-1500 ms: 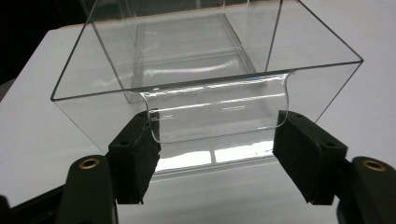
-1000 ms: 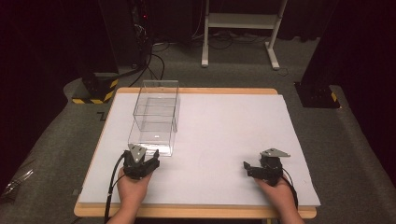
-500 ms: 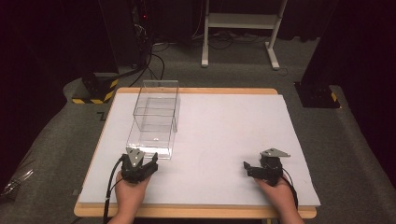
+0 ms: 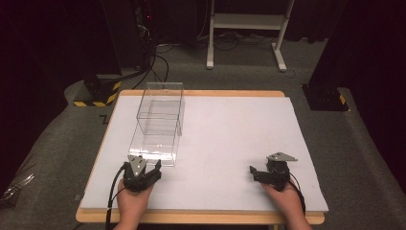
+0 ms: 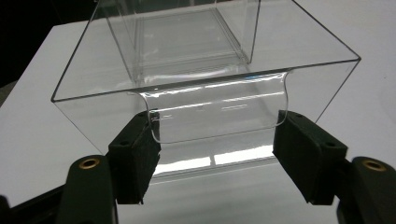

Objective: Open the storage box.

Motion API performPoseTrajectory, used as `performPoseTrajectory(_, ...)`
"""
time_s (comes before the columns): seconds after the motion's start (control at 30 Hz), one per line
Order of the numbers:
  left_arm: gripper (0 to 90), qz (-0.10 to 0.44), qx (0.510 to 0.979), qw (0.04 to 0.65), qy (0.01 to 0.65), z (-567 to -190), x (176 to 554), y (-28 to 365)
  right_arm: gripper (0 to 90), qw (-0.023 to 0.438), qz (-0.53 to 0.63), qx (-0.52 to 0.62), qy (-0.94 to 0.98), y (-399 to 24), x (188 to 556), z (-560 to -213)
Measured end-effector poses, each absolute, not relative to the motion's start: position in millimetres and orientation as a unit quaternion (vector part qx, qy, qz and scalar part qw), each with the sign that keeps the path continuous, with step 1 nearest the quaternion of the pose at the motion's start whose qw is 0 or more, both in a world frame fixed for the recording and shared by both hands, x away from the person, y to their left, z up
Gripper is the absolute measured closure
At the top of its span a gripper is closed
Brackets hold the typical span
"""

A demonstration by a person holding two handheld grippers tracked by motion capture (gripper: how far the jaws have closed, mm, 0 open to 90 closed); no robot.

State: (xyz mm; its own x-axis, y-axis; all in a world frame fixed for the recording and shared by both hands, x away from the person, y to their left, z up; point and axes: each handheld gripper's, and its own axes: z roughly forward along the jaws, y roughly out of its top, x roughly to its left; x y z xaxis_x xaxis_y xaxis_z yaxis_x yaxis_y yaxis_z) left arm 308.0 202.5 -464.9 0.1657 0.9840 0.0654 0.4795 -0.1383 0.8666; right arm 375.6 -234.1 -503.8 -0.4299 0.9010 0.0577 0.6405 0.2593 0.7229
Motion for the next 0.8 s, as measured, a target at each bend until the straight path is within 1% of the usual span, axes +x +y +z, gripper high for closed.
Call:
performPoseTrajectory(0.57,31.7,0.337,0.671,0.383,0.538,-466.8,306.8,207.6,16.1,0.188,0.346,0.500,0.771,-233.9,375.5,-503.8)
performPoseTrajectory(0.8,24.6,0.330,0.672,0.388,0.538,-464.5,304.3,211.0,16.2,0.190,0.344,0.500,0.772,-233.6,375.5,-503.8)
